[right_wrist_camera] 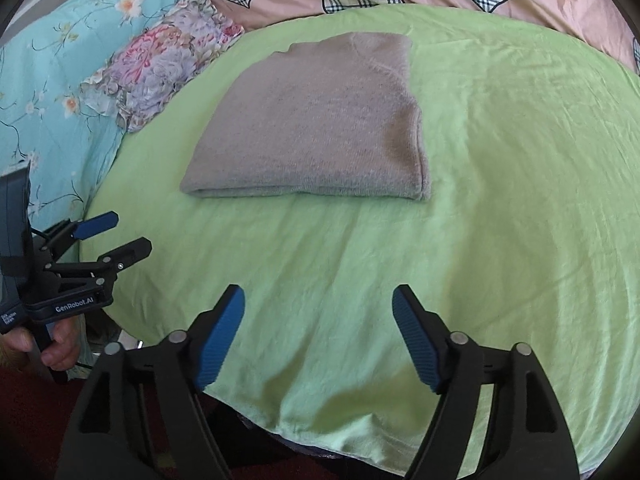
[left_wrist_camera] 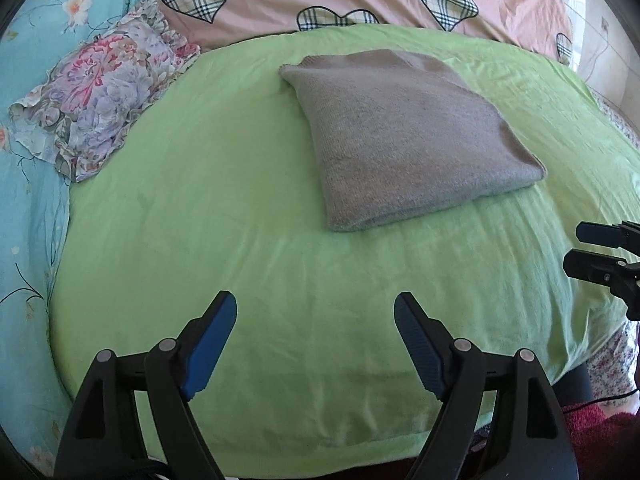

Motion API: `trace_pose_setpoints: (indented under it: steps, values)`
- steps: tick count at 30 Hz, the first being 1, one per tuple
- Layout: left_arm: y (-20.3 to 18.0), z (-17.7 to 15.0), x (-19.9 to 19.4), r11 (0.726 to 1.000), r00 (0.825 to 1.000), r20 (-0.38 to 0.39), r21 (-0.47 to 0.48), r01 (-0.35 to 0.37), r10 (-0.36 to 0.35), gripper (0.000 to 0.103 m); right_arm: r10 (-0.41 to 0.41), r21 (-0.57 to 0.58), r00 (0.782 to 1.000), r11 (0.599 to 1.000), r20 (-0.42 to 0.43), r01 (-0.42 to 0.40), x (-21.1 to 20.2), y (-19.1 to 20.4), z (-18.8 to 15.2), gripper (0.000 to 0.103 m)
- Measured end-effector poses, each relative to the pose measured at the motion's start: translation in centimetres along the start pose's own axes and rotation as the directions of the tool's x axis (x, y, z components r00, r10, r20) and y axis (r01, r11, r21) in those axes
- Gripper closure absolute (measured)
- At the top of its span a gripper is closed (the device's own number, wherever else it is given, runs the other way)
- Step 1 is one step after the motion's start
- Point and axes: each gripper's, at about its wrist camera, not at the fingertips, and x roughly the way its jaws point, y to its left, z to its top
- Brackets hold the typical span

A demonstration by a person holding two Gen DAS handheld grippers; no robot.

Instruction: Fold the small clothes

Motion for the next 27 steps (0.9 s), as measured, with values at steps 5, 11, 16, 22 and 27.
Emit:
trace_pose_setpoints:
  steps: [5, 11, 16, 22, 27]
  values:
    - [0.5, 1.6, 0.7, 1.000, 1.000, 0.018, -0.018, -0.024, 0.024, 0.021, -0.020, -0.011, 0.999, 1.000, 0.030, 0.020, 0.7, 0.1, 1.8, 0.023]
    - [0.7, 4.2, 1.5, 0.998, 0.999, 0.030, -0.045, -0.032, 0.034, 0.020, -0.034, -0.023, 0.999, 0.999, 0.037, 0.035, 1.7, 0.0, 4.3, 0.023]
    - [0.2, 5.9, 2.2, 0.999, 0.999, 0.006, -0.008, -0.042, 0.042, 0.020, -0.042, -0.068, 0.999, 0.997, 0.022, 0.043, 2.3, 0.5, 5.5, 0.022]
    - [0.2, 7.2, 2.4, 0.998, 0.998, 0.016, -0.011, -0.068, 0.068, 0.019, -0.026, -0.058, 0.999, 0.998, 0.026, 0.027, 2.6, 0.2, 6.8, 0.021]
    - [0.0, 7.7, 2.5, 0.997, 0.997, 0.020, -0.016, -0.081, 0.081, 0.018, -0.007, -0.028, 1.000, 1.000, 0.026, 0.008, 2.9, -0.1, 7.8, 0.020]
